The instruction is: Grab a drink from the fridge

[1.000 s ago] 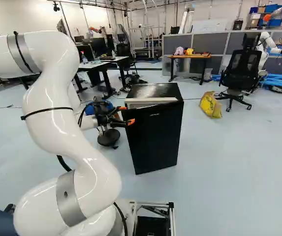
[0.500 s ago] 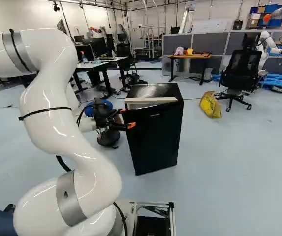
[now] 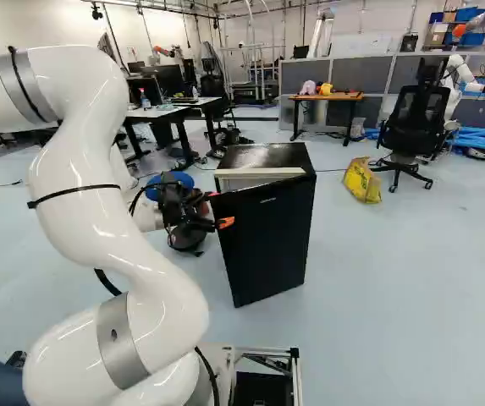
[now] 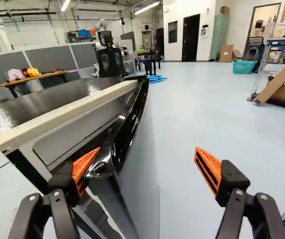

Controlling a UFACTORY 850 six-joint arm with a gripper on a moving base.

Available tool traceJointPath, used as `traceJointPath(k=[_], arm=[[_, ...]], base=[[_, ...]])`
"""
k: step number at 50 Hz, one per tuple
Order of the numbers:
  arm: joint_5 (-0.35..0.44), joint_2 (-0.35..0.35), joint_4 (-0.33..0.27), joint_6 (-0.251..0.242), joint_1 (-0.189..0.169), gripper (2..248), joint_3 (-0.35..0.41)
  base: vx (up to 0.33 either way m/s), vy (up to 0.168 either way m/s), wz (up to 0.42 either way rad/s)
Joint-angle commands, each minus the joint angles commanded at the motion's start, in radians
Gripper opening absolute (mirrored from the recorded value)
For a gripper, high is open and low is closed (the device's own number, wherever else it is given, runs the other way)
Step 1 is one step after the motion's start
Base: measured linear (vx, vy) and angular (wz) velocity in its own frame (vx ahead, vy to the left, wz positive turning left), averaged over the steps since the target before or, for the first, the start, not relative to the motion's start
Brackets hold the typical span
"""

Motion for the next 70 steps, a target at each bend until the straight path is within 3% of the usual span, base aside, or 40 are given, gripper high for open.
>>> traceJointPath(k=[45, 70], arm=[[0.039, 0.026, 0.191, 0.0, 0.04, 247, 0.087], [0.043, 0.028, 0.306, 0.0, 0.01, 247, 0.097]], base=[[0.0, 0.0, 0.0], [0.0, 0.0, 0.0]])
